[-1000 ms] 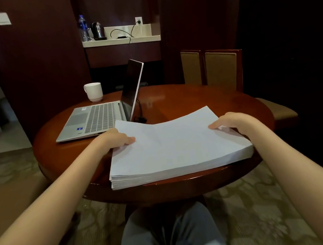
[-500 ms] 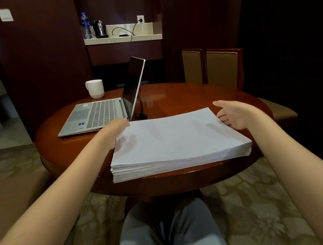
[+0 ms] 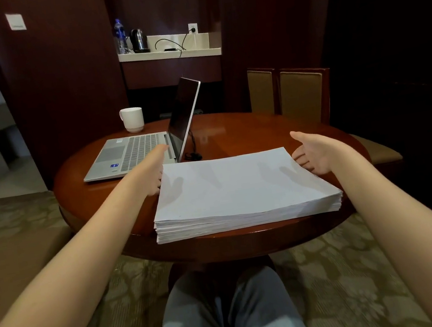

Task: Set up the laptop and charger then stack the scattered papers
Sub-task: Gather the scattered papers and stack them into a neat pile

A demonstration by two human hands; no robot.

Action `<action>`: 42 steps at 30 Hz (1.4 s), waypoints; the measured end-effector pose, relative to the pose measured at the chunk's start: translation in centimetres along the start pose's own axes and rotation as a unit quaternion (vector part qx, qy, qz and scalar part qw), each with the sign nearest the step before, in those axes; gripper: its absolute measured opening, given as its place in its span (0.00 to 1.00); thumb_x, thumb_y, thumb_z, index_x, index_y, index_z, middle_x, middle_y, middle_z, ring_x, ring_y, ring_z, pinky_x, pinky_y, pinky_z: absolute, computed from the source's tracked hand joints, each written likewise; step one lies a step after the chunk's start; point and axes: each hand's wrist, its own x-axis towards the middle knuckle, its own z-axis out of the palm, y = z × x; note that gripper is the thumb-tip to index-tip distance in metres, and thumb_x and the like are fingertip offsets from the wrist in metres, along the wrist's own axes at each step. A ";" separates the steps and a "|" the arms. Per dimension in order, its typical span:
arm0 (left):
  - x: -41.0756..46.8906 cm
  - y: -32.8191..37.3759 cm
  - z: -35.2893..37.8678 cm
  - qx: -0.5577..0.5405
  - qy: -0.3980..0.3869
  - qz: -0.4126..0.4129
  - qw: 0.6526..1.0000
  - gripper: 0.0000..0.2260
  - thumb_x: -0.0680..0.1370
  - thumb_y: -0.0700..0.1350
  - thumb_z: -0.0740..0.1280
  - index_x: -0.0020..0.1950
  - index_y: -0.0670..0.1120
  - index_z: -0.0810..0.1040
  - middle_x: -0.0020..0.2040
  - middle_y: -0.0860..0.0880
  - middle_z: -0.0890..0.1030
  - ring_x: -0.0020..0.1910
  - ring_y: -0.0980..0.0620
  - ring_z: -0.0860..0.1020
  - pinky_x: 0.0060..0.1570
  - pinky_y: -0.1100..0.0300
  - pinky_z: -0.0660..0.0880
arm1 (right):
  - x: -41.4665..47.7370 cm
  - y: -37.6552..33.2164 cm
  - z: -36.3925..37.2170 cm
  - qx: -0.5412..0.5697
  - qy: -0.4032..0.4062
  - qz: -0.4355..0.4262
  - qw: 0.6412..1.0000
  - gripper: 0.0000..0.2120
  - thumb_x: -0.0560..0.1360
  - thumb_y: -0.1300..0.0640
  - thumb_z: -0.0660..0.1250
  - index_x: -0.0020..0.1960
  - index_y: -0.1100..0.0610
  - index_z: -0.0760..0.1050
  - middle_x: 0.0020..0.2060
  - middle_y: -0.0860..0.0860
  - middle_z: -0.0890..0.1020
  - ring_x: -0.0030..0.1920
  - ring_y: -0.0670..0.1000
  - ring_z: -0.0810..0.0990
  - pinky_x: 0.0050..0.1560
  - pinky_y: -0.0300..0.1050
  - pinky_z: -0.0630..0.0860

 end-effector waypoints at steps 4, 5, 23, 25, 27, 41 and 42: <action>0.0 -0.1 -0.5 -0.004 -0.009 -0.007 1.000 0.34 0.79 0.63 0.48 0.77 0.42 0.46 0.77 0.43 0.52 0.76 0.43 0.53 0.73 0.49 0.51 | -0.1 -0.3 0.4 -0.020 0.013 0.004 1.000 0.34 0.79 0.37 0.47 0.75 0.61 0.56 0.73 0.59 0.62 0.73 0.61 0.61 0.72 0.56 0.57; 0.1 0.0 -0.5 -0.001 -0.008 -0.005 1.000 0.34 0.79 0.63 0.48 0.77 0.42 0.47 0.77 0.43 0.52 0.76 0.43 0.53 0.73 0.48 0.51 | -0.2 -0.5 0.5 -0.022 0.025 0.002 0.999 0.33 0.79 0.38 0.49 0.75 0.60 0.57 0.73 0.59 0.63 0.72 0.61 0.62 0.71 0.57 0.59; 0.6 0.9 -3.3 0.097 0.050 0.032 0.994 0.28 0.80 0.60 0.50 0.76 0.47 0.56 0.75 0.43 0.60 0.73 0.40 0.61 0.70 0.45 0.58 | -0.2 -8.8 10.1 -0.144 -0.003 -0.159 0.977 0.21 0.78 0.54 0.63 0.70 0.57 0.66 0.68 0.56 0.71 0.66 0.58 0.70 0.62 0.57 0.71; 0.3 0.7 -3.3 0.056 0.020 0.001 0.998 0.29 0.80 0.60 0.52 0.77 0.47 0.53 0.76 0.41 0.57 0.73 0.39 0.58 0.70 0.44 0.57 | 0.2 -9.4 10.9 -0.187 -0.006 -0.172 0.967 0.21 0.79 0.54 0.61 0.70 0.58 0.66 0.68 0.55 0.70 0.67 0.58 0.69 0.64 0.55 0.69; 0.2 0.2 -2.9 0.008 0.001 -0.011 1.000 0.30 0.80 0.58 0.53 0.77 0.47 0.48 0.77 0.41 0.53 0.75 0.40 0.53 0.72 0.45 0.53 | 1.3 -9.0 10.9 -0.231 0.024 -0.170 0.958 0.21 0.79 0.54 0.60 0.69 0.60 0.67 0.67 0.57 0.71 0.66 0.59 0.70 0.63 0.51 0.69; -1.1 -0.3 0.9 0.007 0.030 0.007 1.000 0.11 0.81 0.49 0.55 0.55 0.45 0.73 0.54 0.48 0.72 0.54 0.49 0.74 0.53 0.60 0.70 | 6.2 -4.8 9.5 -0.335 0.094 -0.049 0.936 0.25 0.77 0.42 0.55 0.66 0.58 0.68 0.58 0.61 0.74 0.55 0.63 0.74 0.59 0.62 0.69; -1.1 -0.1 0.5 0.020 0.034 0.014 0.999 0.11 0.81 0.50 0.55 0.56 0.46 0.73 0.53 0.48 0.71 0.54 0.49 0.73 0.54 0.61 0.69 | 5.6 -5.4 9.7 -0.345 0.087 -0.068 0.932 0.25 0.77 0.43 0.56 0.67 0.58 0.68 0.58 0.62 0.75 0.56 0.63 0.74 0.61 0.63 0.69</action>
